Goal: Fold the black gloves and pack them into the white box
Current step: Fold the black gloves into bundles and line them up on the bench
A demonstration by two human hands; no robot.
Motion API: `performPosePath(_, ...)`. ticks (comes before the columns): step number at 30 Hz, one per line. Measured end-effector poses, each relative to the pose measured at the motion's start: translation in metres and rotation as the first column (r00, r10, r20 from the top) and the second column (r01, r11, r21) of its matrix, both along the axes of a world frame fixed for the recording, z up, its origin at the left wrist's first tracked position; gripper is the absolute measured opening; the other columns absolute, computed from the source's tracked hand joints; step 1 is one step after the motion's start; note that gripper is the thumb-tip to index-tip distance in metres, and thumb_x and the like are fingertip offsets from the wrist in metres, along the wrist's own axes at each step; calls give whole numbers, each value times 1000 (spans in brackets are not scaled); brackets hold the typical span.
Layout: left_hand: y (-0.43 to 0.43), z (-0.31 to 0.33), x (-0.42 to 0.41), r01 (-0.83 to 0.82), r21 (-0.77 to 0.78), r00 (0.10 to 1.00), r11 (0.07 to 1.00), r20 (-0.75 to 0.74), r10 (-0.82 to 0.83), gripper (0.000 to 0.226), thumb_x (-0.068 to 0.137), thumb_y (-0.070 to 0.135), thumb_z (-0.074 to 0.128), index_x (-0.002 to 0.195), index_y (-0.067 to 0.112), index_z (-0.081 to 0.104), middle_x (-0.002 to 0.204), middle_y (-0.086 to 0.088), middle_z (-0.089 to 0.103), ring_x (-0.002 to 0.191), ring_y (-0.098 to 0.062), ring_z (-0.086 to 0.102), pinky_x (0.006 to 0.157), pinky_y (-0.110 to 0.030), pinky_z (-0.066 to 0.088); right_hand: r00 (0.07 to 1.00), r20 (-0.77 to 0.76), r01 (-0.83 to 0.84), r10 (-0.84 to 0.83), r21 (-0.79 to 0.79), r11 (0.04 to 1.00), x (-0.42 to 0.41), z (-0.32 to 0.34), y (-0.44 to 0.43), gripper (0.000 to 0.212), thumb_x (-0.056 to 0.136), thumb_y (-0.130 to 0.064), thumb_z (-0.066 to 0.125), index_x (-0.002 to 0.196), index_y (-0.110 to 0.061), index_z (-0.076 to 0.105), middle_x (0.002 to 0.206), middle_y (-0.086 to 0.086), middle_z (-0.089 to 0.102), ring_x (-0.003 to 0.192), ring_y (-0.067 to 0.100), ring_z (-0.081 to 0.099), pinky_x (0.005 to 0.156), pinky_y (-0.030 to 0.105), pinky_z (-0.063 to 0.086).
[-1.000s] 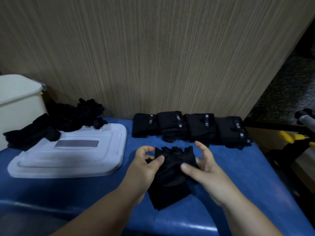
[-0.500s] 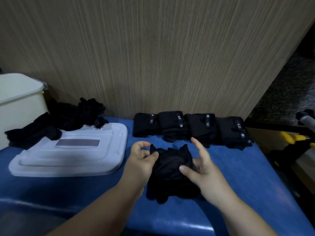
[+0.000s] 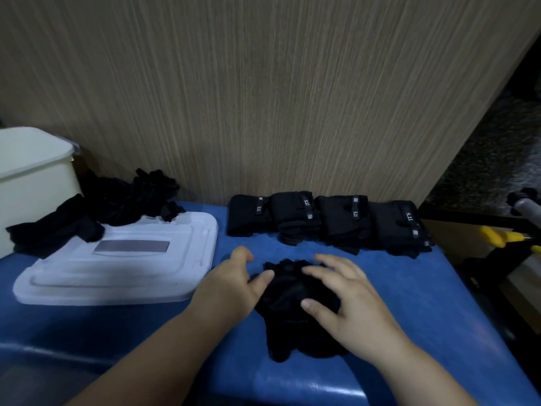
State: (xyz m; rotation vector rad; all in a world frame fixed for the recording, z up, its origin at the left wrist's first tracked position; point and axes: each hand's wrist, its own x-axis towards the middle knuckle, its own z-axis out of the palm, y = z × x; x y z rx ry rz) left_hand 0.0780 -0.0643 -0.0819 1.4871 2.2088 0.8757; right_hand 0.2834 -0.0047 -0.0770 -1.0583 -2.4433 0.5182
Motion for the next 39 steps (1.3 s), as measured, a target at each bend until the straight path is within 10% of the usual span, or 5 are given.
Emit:
performPosePath(8,-5,11,8,130,20,933,991,337,-129,9,92,33,58,95,29,50,72,-10,63,69,-23,60,68,-29,48,896,373,-178,240,-193,965,-4,-3,-4,66,95,-58,37,150,-42,4,150,-30,-7,141,0,-25,117,30,-15)
performPosePath(12,-4,9,14,165,125,900,978,386,-201,18,93,9,50,95,26,48,78,10,69,72,-3,61,77,-20,48,890,389,-176,237,-187,966,-4,-6,-3,72,93,-60,38,151,-37,1,155,-26,-7,140,0,-25,118,32,-14)
performPosePath(22,-7,-19,19,421,150,904,894,-143,-402,16,89,25,58,101,30,67,102,14,64,104,0,53,92,-19,41,972,214,-65,99,-159,985,-2,-3,-4,71,92,-56,45,151,-33,13,145,-30,10,140,-10,-12,119,25,-4)
performPosePath(30,-13,-27,22,482,-8,837,876,-292,-463,49,93,45,24,140,42,38,141,25,43,137,7,24,115,-29,22,870,477,-29,127,-209,978,-4,0,-12,107,55,-78,-9,151,-31,-9,146,-25,-23,138,4,-31,115,38,-21)
performPosePath(39,-18,-21,25,405,-247,804,880,-362,-472,52,103,41,18,152,33,2,156,21,-8,136,4,-22,115,-27,-15,843,520,-44,138,-189,981,-7,-1,-21,61,101,-49,18,150,-31,-12,154,-20,-21,138,4,-31,116,38,-20)
